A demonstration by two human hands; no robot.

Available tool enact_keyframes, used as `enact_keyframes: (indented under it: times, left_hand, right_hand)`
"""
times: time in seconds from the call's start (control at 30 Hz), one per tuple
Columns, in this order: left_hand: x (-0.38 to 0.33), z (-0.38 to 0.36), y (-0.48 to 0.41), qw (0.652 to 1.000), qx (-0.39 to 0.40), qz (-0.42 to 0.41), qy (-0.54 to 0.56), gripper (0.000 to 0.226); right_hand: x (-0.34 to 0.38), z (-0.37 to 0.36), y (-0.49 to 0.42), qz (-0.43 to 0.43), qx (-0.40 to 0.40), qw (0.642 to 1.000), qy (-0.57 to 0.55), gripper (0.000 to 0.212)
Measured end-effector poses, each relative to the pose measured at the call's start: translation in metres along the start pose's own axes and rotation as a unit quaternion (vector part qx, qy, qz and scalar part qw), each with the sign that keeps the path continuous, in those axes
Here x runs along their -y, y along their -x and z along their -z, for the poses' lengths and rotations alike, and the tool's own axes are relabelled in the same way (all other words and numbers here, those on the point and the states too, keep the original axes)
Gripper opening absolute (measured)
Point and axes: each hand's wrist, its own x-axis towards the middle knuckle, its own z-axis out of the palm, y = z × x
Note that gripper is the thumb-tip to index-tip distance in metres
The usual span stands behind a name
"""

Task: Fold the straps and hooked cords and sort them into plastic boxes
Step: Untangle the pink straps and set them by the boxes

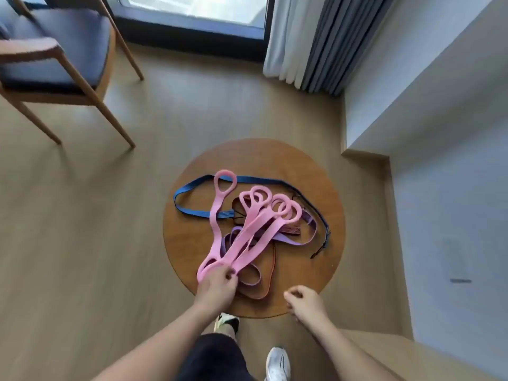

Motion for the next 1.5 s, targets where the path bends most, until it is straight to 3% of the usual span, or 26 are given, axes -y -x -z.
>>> enact_keyframes:
  times: [0.1,0.2,0.4,0.53,0.63,0.73,0.83,0.93,1.0,1.1,1.3,1.5]
  left_hand:
    - [-0.010,0.001,-0.044,0.993,-0.045,-0.097,-0.046,0.023]
    - [-0.024,0.004,-0.081,0.985,-0.074,-0.136,-0.079,0.024]
    - [-0.024,0.009,-0.112,0.986,-0.047,-0.142,-0.080,0.021]
    - [-0.016,0.014,-0.103,0.996,-0.004,-0.087,-0.010,0.025]
    - [-0.019,0.025,-0.092,0.996,0.024,-0.071,0.037,0.030]
    - [-0.027,0.040,-0.077,0.989,0.076,-0.045,0.120,0.026]
    - [-0.027,0.059,-0.064,0.953,0.161,0.026,0.255,0.031]
    - [-0.023,0.082,-0.053,0.923,0.194,0.038,0.329,0.041]
    - [-0.021,0.096,-0.048,0.924,0.177,0.032,0.337,0.031]
    - [-0.020,0.110,-0.046,0.926,0.158,0.021,0.342,0.022]
    - [-0.039,0.130,-0.040,0.912,0.128,0.004,0.390,0.024]
    - [-0.058,0.153,-0.026,0.854,0.100,-0.052,0.509,0.023]
  right_hand:
    - [0.033,-0.014,-0.032,-0.004,-0.009,1.000,-0.018,0.012]
    - [0.058,-0.026,-0.054,-0.026,-0.010,0.998,-0.050,0.010]
    - [0.082,-0.060,-0.099,-0.093,-0.005,0.973,-0.211,0.009]
    - [0.094,-0.073,-0.108,-0.111,-0.033,0.960,-0.255,0.012]
    - [0.104,-0.064,-0.087,-0.057,-0.055,0.969,-0.234,0.022]
    - [0.116,-0.047,-0.047,0.064,-0.017,0.972,-0.226,0.017]
    - [0.131,-0.034,-0.015,0.168,0.022,0.974,-0.150,0.021]
    - [0.146,-0.029,-0.002,0.184,0.055,0.976,-0.104,0.016]
    - [0.156,-0.025,0.002,0.182,0.091,0.972,-0.117,0.013]
    - [0.162,-0.018,0.001,0.184,0.085,0.967,-0.154,0.013]
    - [0.152,-0.027,-0.022,0.043,0.012,0.967,-0.251,0.013]
    - [0.152,-0.056,-0.068,-0.083,0.030,0.949,-0.304,0.015]
